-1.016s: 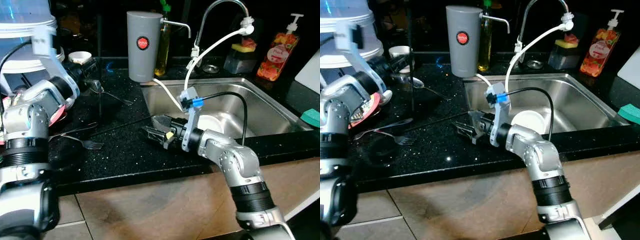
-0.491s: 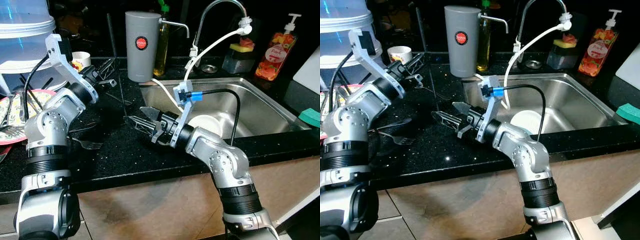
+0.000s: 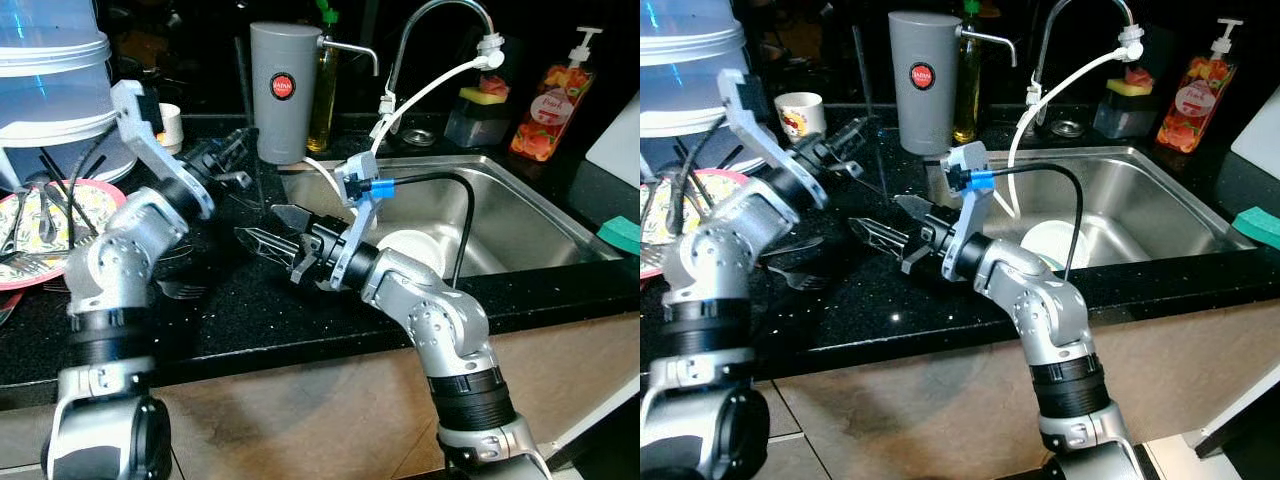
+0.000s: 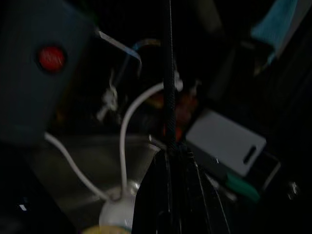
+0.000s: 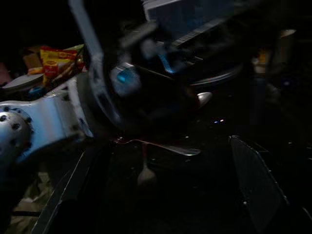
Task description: Kitchen organization
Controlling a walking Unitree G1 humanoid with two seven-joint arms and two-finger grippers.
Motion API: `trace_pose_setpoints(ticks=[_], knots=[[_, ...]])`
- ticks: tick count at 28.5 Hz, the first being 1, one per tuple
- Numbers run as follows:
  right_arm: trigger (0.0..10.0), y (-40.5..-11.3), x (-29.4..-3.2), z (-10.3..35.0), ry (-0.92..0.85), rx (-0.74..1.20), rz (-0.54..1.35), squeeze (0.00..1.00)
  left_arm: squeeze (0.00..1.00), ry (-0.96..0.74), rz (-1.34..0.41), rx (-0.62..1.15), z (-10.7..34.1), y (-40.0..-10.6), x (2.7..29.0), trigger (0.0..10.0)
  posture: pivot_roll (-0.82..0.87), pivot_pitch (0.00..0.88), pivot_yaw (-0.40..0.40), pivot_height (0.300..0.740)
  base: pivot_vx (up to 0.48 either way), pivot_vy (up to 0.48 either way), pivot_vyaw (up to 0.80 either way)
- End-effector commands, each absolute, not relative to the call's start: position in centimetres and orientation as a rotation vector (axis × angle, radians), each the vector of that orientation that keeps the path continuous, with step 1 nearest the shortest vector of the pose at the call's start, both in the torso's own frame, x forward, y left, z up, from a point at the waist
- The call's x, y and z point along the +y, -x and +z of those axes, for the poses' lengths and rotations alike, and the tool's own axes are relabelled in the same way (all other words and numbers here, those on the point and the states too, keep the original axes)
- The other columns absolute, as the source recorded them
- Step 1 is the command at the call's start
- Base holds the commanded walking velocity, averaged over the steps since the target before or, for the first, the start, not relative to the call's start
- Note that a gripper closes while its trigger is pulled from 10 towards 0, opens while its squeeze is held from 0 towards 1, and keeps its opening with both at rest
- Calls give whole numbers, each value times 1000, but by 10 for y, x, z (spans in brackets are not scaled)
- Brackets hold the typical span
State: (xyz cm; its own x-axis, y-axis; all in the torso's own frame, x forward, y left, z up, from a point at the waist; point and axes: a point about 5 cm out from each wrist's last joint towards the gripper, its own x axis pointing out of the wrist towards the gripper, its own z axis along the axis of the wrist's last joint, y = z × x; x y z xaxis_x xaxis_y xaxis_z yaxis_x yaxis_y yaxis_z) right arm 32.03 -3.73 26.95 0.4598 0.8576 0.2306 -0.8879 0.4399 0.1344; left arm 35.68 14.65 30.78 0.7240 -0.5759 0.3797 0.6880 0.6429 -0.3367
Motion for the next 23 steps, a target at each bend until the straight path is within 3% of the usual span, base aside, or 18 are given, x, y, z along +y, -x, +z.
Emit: trace_pose_setpoints(ticks=[1,12,13,23], knots=[[10000,-320,-36,271,-247,-141,1094,0,0,473,-746,-246,308,-354,142,0,122,49,-44,740,0,0,0],[10000,-314,-35,268,-260,-110,1151,0,0,448,-745,-242,306,-353,142,0,118,43,-41,740,0,0,0],[0,-314,-35,264,-261,-88,1147,0,0,446,-746,-242,307,-352,141,0,118,43,-41,740,0,0,0],[0,-322,-39,262,-280,-68,1106,0,0,439,-733,-243,307,-354,143,0,121,53,-43,740,0,0,0]])
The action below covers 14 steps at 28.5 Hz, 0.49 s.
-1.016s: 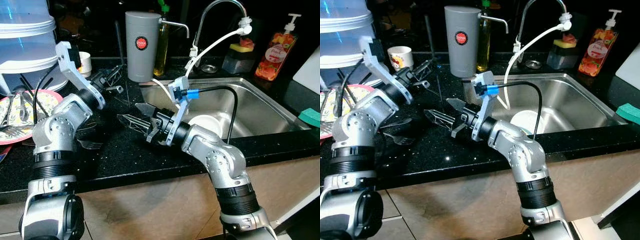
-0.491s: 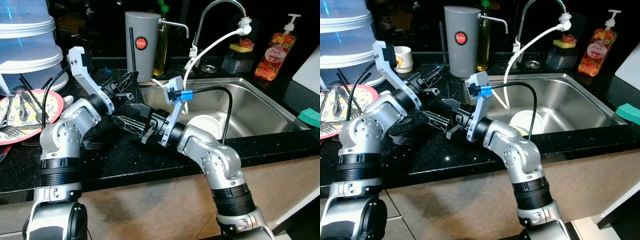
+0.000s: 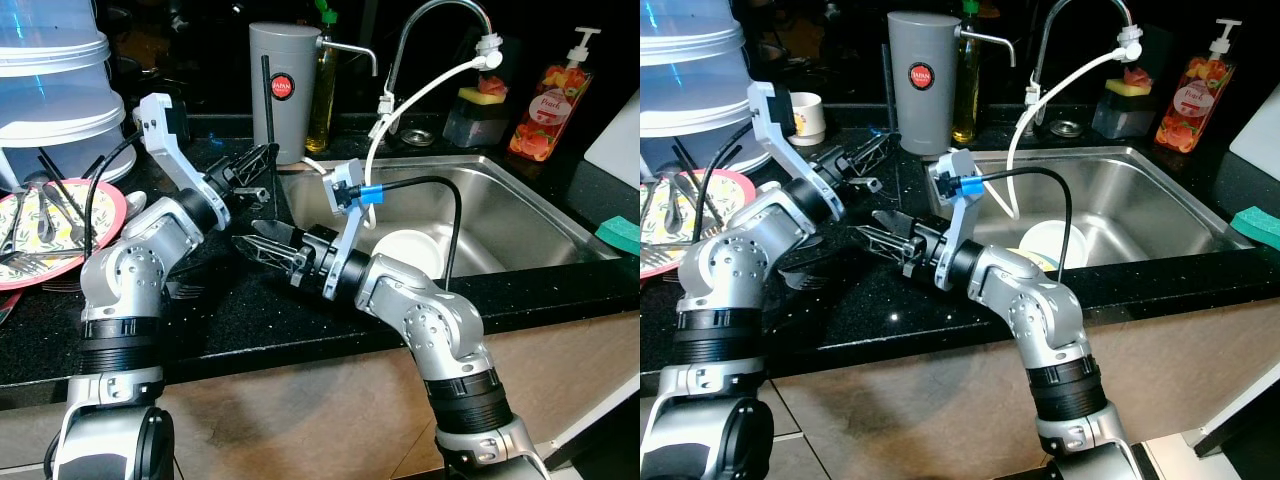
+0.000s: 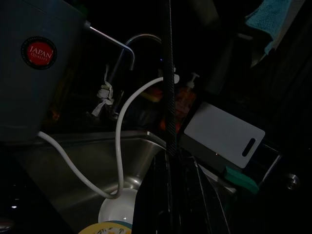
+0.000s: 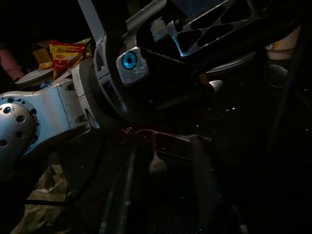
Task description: Kitchen organization
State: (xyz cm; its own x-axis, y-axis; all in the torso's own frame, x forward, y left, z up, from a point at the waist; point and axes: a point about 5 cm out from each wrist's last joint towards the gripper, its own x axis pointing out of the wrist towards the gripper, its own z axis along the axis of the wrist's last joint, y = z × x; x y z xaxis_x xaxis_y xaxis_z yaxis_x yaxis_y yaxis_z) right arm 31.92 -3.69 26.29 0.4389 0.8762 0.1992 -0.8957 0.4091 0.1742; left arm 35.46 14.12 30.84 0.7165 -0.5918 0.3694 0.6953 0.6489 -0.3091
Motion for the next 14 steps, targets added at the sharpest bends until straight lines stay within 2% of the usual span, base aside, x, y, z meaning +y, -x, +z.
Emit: trace_pose_setpoints(ticks=[1,14], knots=[[0,-323,-40,262,-286,-70,1091,0,0,436,-731,-240,307,-354,143,0,121,53,-43,740,0,0,0],[0,-333,-47,265,-343,-81,1006,0,0,409,-721,-235,307,-354,145,0,124,58,-43,740,0,0,0]])
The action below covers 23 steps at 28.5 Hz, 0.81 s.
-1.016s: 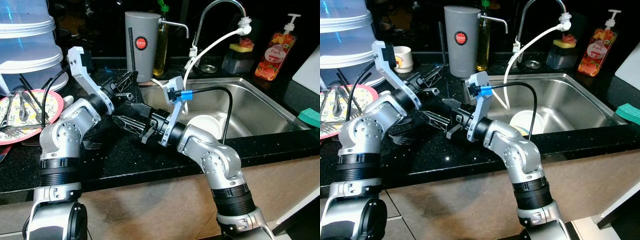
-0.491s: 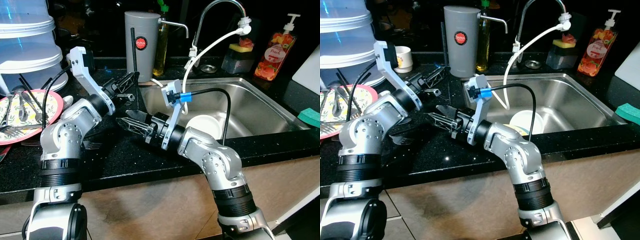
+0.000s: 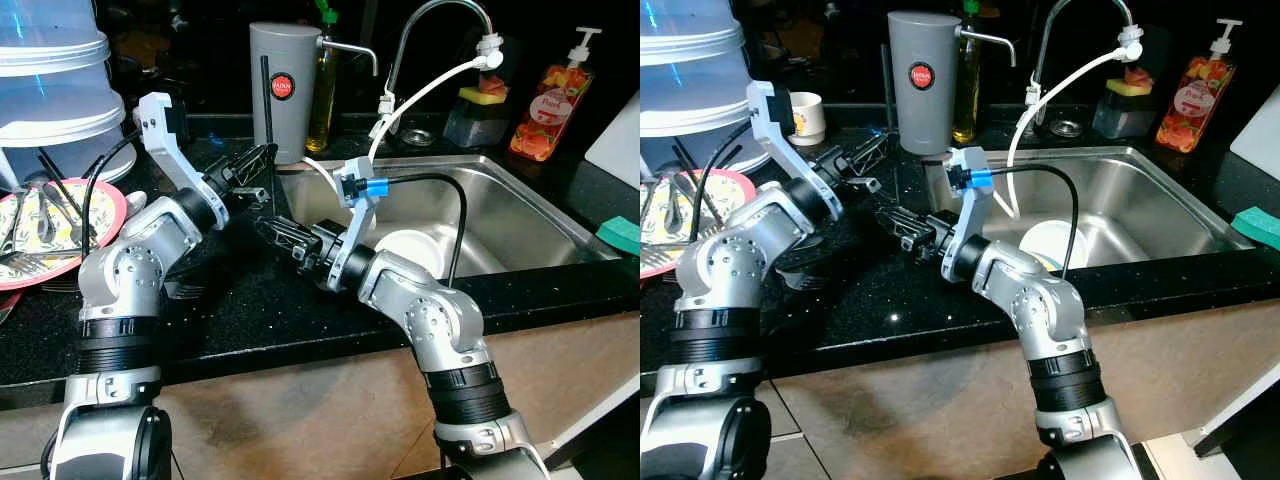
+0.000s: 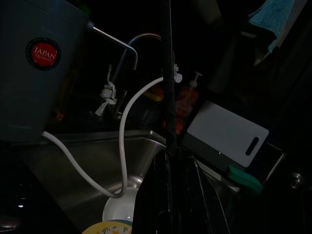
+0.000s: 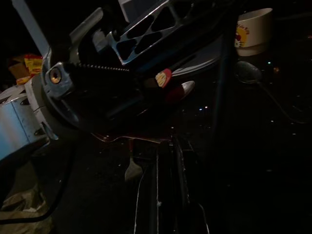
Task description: Kitchen organization
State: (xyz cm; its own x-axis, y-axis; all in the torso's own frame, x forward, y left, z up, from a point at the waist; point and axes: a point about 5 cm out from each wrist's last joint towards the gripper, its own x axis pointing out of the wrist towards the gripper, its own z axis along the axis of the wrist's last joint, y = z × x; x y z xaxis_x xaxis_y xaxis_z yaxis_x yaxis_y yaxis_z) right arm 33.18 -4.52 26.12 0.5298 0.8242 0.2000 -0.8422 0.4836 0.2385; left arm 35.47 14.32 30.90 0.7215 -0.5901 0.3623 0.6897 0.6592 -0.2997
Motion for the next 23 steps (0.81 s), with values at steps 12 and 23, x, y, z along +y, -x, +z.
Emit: trace_pose_setpoints(ticks=[12,23], knots=[[0,-337,-50,265,-369,-81,977,0,0,397,-723,-230,305,-355,144,0,124,61,-41,740,0,0,0],[2784,-355,-65,255,-239,-71,784,0,0,402,-749,-233,307,-354,143,0,121,61,-38,740,0,0,0]])
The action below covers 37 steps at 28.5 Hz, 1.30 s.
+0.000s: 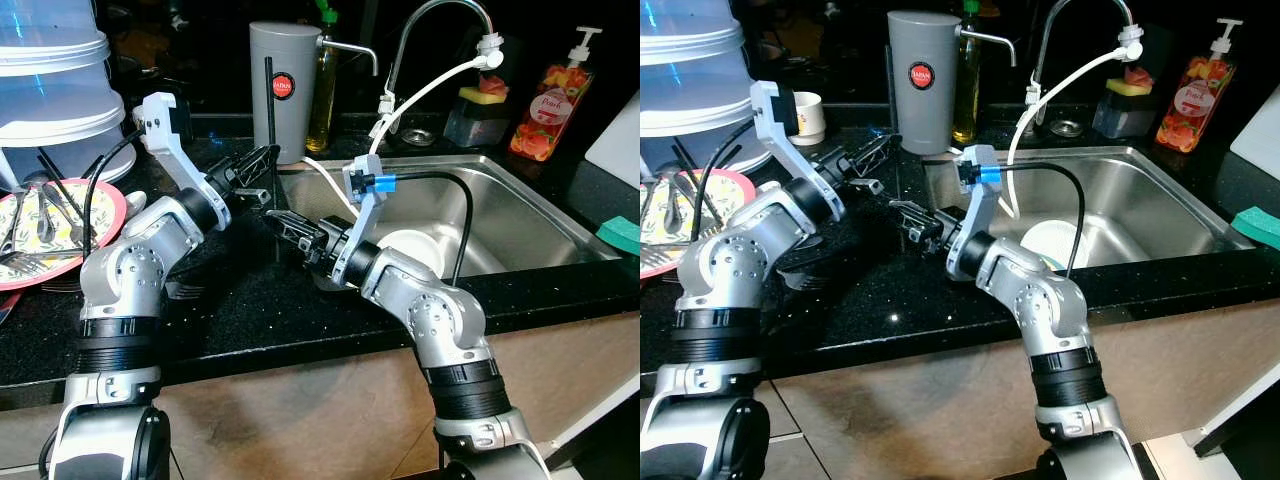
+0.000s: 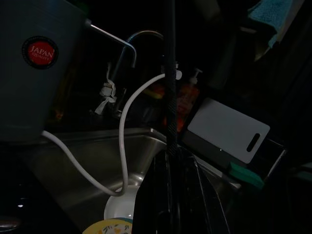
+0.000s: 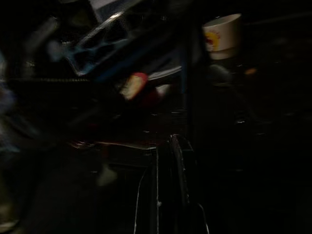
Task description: Kitchen organization
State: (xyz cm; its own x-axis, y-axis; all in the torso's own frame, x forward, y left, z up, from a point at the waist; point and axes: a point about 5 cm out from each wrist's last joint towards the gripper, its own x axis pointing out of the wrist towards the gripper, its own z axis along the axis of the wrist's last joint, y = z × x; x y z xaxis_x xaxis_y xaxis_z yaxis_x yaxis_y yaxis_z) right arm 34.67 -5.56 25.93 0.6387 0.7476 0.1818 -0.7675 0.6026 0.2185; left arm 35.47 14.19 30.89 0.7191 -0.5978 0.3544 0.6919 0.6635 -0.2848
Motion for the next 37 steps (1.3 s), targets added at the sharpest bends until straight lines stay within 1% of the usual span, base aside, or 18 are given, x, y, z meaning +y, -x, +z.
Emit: trace_pose_setpoints(ticks=[1,2,3,5,6,7,11,12,14,16,21,24,25,26,29,37], knots=[[6353,-359,-70,254,-219,-76,731,0,0,400,-753,-233,307,-353,143,0,121,61,-38,740,0,0,0],[10000,-361,-72,254,-217,-82,712,0,0,398,-755,-232,307,-353,144,0,121,61,-38,740,0,0,0],[10000,-361,-74,255,-223,-90,714,243,0,398,-757,-232,307,-353,144,0,123,62,-40,740,0,0,0],[10000,-361,-74,256,-229,-96,722,243,0,397,-758,-232,307,-353,144,0,123,62,-40,740,0,0,0],[10000,-359,-73,258,-240,-105,751,1000,0,396,-762,-231,307,-352,144,0,121,62,-40,740,0,0,0],[10000,-359,-73,258,-240,-105,751,1000,0,396,-762,-231,307,-352,144,0,121,62,-40,740,0,0,0],[10000,-347,-68,267,-269,-149,901,1000,0,388,-774,-227,307,-351,144,0,121,62,-42,740,0,0,0],[10000,-347,-68,267,-269,-149,901,1000,0,388,-774,-227,307,-351,144,0,121,62,-42,740,0,0,0],[10000,-334,-63,273,-247,-175,1045,1000,0,378,-770,-225,306,-352,145,0,118,61,-41,740,0,0,0],[10000,-330,-62,275,-237,-180,1083,1000,0,374,-769,-224,305,-352,145,0,118,61,-41,740,0,0,0],[10000,-315,-60,281,-163,-208,1217,1000,0,345,-760,-218,304,-354,148,0,114,59,-41,740,0,0,0],[10000,-314,-65,276,-19,-196,1233,1000,0,316,-782,-209,303,-353,148,0,114,58,-43,740,0,0,0],[10000,-315,-67,273,17,-187,1223,227,0,310,-797,-206,303,-352,147,0,115,59,-44,740,0,0,0],[10000,-316,-69,271,37,-180,1212,0,0,306,-814,-203,303,-351,147,0,115,59,-44,740,0,0,0],[10000,-320,-71,271,62,-186,1177,0,0,266,-863,-188,302,-346,144,0,115,56,-47,740,0,0,0],[10000,-326,-74,275,54,-205,1119,0,0,216,-872,-170,298,-344,145,0,116,50,-50,740,0,0,0]])
